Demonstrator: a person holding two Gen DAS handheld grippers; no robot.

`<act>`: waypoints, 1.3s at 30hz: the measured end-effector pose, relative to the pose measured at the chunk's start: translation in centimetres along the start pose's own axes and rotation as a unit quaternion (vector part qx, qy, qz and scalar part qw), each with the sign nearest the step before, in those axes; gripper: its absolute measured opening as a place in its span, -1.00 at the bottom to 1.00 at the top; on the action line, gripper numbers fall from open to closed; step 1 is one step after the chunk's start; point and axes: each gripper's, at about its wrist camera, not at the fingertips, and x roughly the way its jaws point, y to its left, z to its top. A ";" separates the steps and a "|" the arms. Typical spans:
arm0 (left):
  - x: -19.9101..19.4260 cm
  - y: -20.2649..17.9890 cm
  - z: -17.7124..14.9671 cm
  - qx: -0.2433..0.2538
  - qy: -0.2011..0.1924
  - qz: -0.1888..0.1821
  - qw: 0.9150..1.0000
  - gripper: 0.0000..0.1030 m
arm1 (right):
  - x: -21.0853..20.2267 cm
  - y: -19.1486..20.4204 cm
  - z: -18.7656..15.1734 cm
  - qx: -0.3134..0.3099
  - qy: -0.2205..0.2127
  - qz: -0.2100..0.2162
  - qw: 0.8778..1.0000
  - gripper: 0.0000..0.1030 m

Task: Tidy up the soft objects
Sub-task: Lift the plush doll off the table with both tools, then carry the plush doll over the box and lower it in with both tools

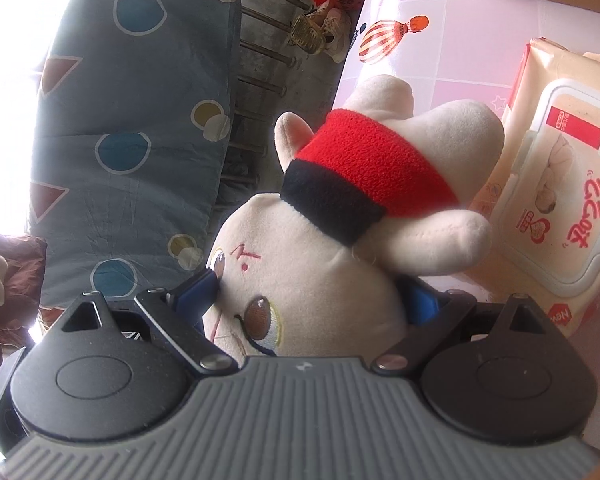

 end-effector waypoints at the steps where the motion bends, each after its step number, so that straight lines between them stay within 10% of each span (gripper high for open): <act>1: -0.3 -0.3 -0.2 0.002 -0.002 -0.001 1.000 1.00 | -0.5 -0.1 -0.5 0.002 -0.003 0.002 1.000 0.85; 21: -2.4 -13.6 1.3 0.114 -0.037 -0.089 0.989 1.00 | -19.3 -5.1 -7.2 0.017 -0.164 -0.008 0.986 0.86; 30: 0.2 -21.0 9.5 0.153 -0.083 -0.136 0.975 1.00 | -28.9 -7.2 -1.4 0.010 -0.237 -0.030 0.971 0.86; 39: 8.6 -24.9 18.8 0.133 -0.043 -0.183 0.973 1.00 | -32.1 -12.3 9.8 0.026 -0.232 -0.088 0.968 0.86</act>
